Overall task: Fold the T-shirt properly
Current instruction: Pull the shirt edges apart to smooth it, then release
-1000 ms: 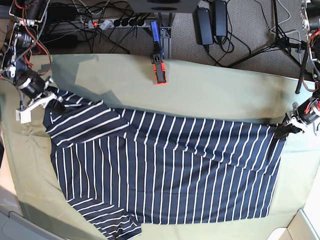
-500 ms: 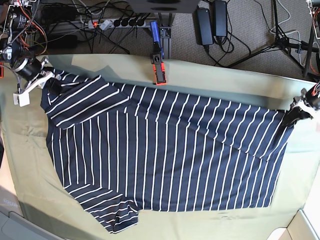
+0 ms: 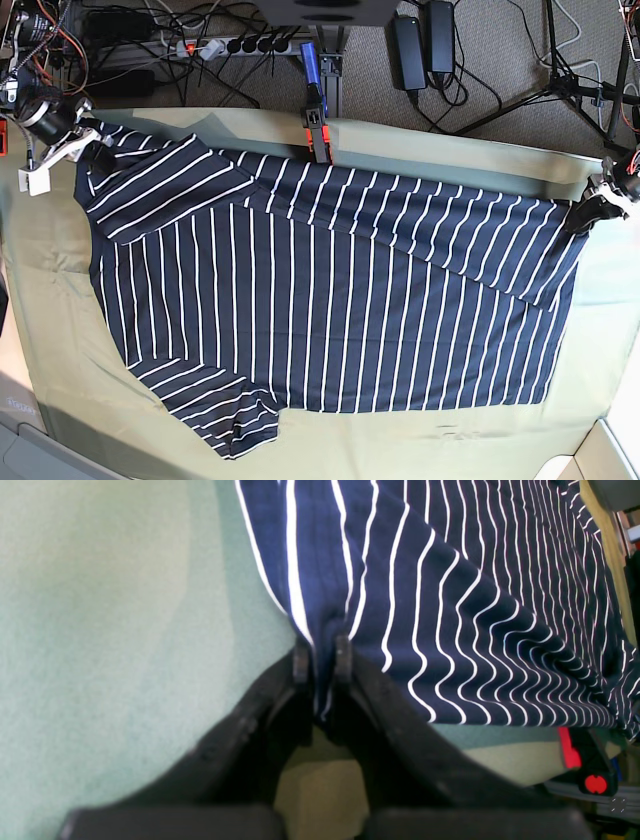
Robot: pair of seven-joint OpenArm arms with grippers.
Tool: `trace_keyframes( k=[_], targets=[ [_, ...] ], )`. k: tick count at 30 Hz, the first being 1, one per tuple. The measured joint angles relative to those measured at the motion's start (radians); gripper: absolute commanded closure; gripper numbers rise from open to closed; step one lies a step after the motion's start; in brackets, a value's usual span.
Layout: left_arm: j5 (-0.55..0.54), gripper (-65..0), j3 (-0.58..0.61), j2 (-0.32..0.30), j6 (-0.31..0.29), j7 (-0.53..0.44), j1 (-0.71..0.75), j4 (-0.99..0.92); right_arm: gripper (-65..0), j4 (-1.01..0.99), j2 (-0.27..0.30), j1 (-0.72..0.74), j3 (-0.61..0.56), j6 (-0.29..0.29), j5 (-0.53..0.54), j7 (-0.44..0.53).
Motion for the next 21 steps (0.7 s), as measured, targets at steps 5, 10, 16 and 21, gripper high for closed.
trace_keyframes(
  k=[5,10,16,21],
  targets=[
    [-0.011,0.0,0.000,0.000,0.000,0.023,0.000,0.000,0.0,0.000,0.000,-0.019,0.000,0.000,0.006,-0.001],
    [-0.011,0.0,0.000,0.000,0.000,0.022,0.000,0.000,0.0,0.000,0.000,-0.019,0.000,0.000,0.007,-0.001],
    [-0.011,-3.6,0.000,0.000,0.000,0.021,0.000,0.000,0.0,0.000,0.000,-0.019,0.000,0.000,-0.046,0.020],
    [-0.010,-12.5,0.000,0.000,0.000,0.021,0.000,0.000,0.0,0.000,-0.003,-0.019,0.000,0.000,-0.110,0.060]
  ],
)
